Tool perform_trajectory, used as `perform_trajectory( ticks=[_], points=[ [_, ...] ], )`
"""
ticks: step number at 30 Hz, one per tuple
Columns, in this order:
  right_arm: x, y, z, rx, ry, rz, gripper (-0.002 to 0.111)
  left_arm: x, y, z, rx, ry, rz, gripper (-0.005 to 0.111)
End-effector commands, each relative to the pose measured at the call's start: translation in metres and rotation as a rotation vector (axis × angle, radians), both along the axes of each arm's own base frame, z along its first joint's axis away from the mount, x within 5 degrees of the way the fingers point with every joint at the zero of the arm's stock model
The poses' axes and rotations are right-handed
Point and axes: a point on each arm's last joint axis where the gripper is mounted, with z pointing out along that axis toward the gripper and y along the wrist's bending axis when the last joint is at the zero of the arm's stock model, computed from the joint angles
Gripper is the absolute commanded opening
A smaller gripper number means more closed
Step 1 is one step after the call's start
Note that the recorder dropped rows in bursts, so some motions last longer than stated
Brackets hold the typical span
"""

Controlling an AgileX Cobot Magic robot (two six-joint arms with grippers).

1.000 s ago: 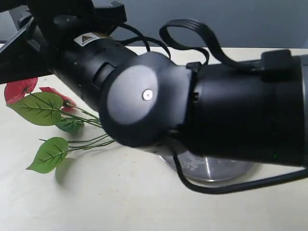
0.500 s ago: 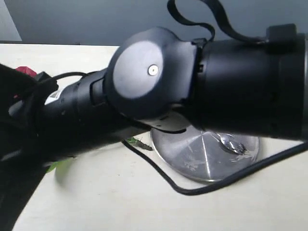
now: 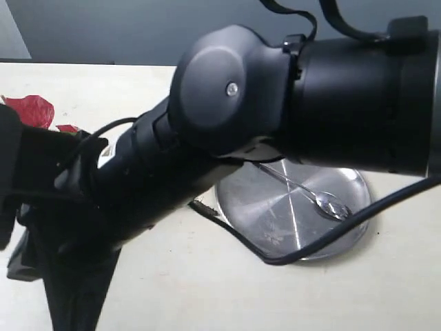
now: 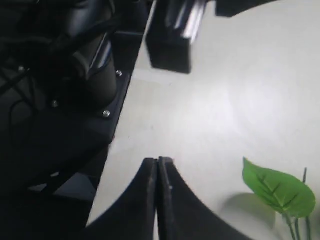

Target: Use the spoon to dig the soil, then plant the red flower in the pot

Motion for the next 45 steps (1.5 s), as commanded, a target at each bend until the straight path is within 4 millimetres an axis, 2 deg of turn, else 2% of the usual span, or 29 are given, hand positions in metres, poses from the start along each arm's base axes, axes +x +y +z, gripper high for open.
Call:
perform_trajectory(
  ticks=[1, 3, 7, 9, 13, 17, 21, 25, 27, 28, 30, 31, 33, 35, 36, 38, 42, 43, 45],
  points=[
    [0.004, -0.005, -0.003, -0.083, -0.025, -0.047, -0.001, -0.001, 0.000, 0.001, -0.006, -0.007, -0.008, 0.000],
    [0.014, -0.005, -0.006, -0.103, -0.090, -0.188, -0.001, -0.001, 0.000, 0.001, -0.006, -0.007, -0.008, 0.000],
    [0.039, -0.005, -0.010, -0.070, -0.090, -0.546, -0.001, -0.001, 0.000, 0.001, -0.006, -0.007, -0.008, 0.000],
    [0.045, -0.003, -0.011, -0.045, -0.120, -0.607, -0.001, -0.001, 0.000, 0.001, -0.006, -0.007, -0.008, 0.000],
    [0.050, 0.010, -0.025, -0.029, -0.219, -0.509, -0.001, -0.001, 0.000, 0.001, -0.006, -0.007, -0.008, 0.000],
    [0.070, 0.020, -0.041, -0.081, -0.241, -0.480, -0.001, -0.001, 0.000, 0.001, -0.006, -0.007, -0.008, 0.000],
    [0.095, 0.026, -0.055, -0.200, -0.158, -0.506, -0.001, 0.000, 0.000, 0.001, -0.006, -0.005, -0.006, 0.000],
    [0.105, 0.033, -0.056, -0.218, 0.004, -0.538, -0.001, 0.000, 0.000, 0.001, -0.006, -0.005, -0.006, 0.000],
    [0.104, 0.041, -0.054, -0.224, 0.052, -0.469, -0.001, 0.000, 0.000, 0.001, -0.006, -0.005, -0.006, 0.000],
    [0.100, 0.048, -0.055, -0.255, 0.112, -0.367, -0.001, 0.000, 0.000, 0.001, -0.006, -0.005, -0.006, 0.000],
    [0.099, 0.055, -0.062, -0.326, 0.128, -0.284, -0.001, 0.000, 0.000, 0.001, -0.006, -0.005, -0.006, 0.000],
    [0.101, 0.058, -0.065, -0.321, 0.107, -0.300, -0.001, 0.000, 0.000, 0.001, -0.006, -0.005, -0.006, 0.000],
    [0.109, 0.063, -0.066, -0.287, 0.041, -0.454, 0.000, 0.000, 0.000, 0.001, -0.006, -0.005, -0.006, 0.000],
    [0.114, 0.064, -0.060, -0.242, 0.001, -0.592, 0.006, 0.000, 0.000, 0.001, -0.006, -0.005, -0.006, 0.000],
    [0.117, 0.065, -0.058, -0.220, -0.020, -0.645, 0.014, -0.001, 0.000, 0.001, -0.006, -0.007, -0.008, 0.000],
    [0.118, 0.065, -0.058, -0.209, 0.023, -0.706, 0.018, -0.001, 0.000, 0.001, -0.006, -0.007, -0.008, 0.000],
    [0.123, 0.066, -0.061, -0.205, -0.093, -0.662, 0.022, -0.001, 0.000, 0.001, -0.006, -0.007, -0.008, 0.000],
    [0.125, 0.066, -0.065, -0.215, -0.140, -0.633, 0.028, -0.001, 0.000, 0.001, -0.006, -0.007, -0.008, 0.000],
    [0.126, 0.067, -0.070, -0.234, -0.176, -0.610, 0.047, -0.001, 0.000, 0.001, -0.006, -0.007, -0.008, 0.000]
  ],
)
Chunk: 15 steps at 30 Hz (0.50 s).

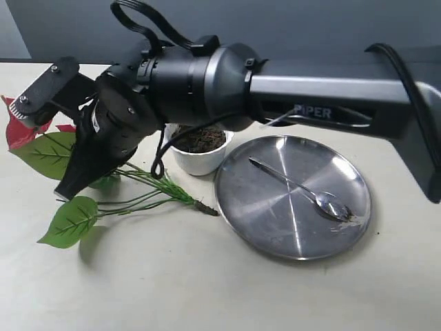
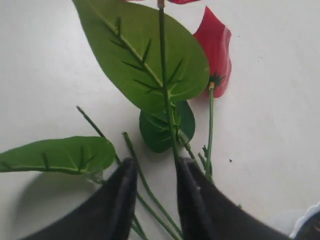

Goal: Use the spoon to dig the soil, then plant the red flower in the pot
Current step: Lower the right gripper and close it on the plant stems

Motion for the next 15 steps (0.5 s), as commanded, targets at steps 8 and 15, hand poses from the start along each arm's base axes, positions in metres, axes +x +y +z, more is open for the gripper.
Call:
perform_trajectory(
  ticks=[8, 15],
  points=[
    [0.010, 0.011, -0.013, 0.003, -0.189, 0.112, 0.048, -0.001, 0.000, 0.001, -0.006, -0.007, -0.008, 0.000],
    [0.024, 0.026, -0.040, -0.073, -0.163, 0.091, 0.048, -0.001, 0.000, 0.001, -0.006, -0.007, -0.008, 0.000]
  ],
)
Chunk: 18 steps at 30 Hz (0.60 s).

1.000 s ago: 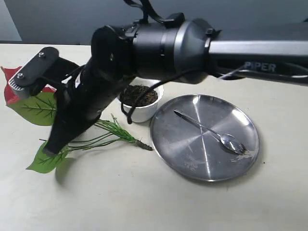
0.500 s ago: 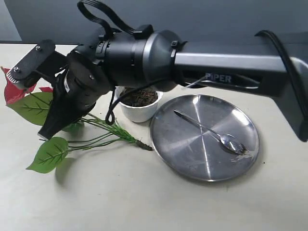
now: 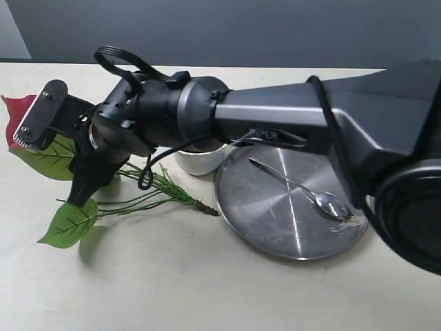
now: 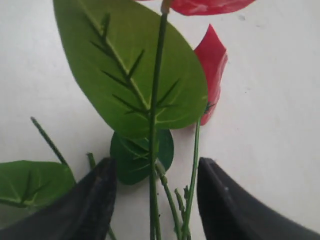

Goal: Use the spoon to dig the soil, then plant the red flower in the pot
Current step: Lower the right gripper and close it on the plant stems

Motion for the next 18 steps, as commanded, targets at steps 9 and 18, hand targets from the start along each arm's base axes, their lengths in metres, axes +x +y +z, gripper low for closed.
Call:
perform_trajectory(
  ticks=[9, 18],
  points=[
    [0.011, 0.010, -0.021, -0.085, 0.032, -0.039, 0.000, -0.001, 0.000, 0.001, -0.006, -0.007, -0.008, 0.000],
    [0.006, 0.013, 0.015, 0.069, 0.069, -0.058, 0.000, -0.001, 0.000, 0.001, -0.006, -0.007, -0.008, 0.000]
  ],
)
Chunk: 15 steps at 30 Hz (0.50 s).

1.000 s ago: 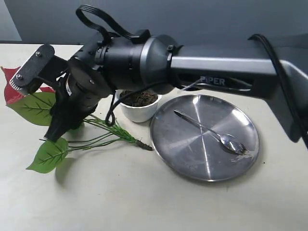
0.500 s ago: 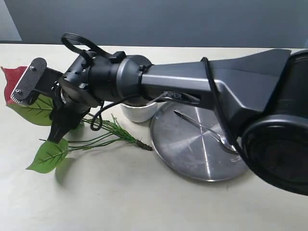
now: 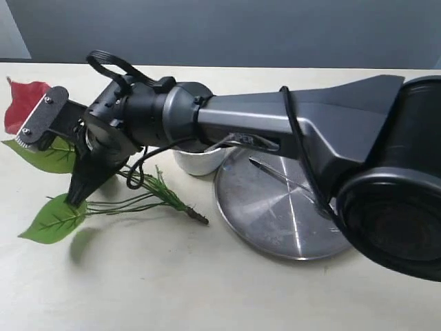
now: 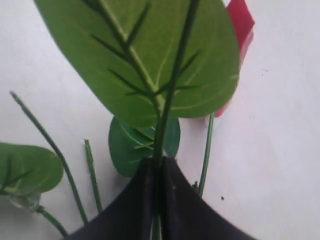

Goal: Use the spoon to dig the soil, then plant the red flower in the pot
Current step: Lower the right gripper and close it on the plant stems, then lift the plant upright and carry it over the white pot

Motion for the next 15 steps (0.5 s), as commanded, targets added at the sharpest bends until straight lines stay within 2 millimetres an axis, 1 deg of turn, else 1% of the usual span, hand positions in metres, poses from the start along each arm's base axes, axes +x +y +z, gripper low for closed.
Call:
perform_trajectory(
  ticks=[1, 6, 10, 12, 15],
  points=[
    [-0.002, 0.002, 0.033, 0.129, 0.009, -0.018, 0.000, -0.001, 0.000, 0.001, -0.006, -0.007, -0.008, 0.000],
    [-0.004, 0.001, 0.071, 0.279, -0.014, -0.025, 0.000, -0.001, 0.000, 0.001, -0.006, -0.007, -0.008, 0.000],
    [-0.004, -0.002, 0.100, 0.413, -0.018, -0.064, 0.000, -0.001, 0.000, 0.001, -0.006, -0.007, -0.008, 0.000],
    [0.003, -0.008, 0.112, 0.468, -0.004, -0.112, 0.000, -0.001, 0.000, 0.001, -0.006, -0.007, -0.008, 0.000],
    [0.023, -0.022, 0.123, 0.531, 0.028, -0.219, 0.000, -0.001, 0.000, 0.001, -0.006, -0.007, -0.008, 0.000]
  ],
)
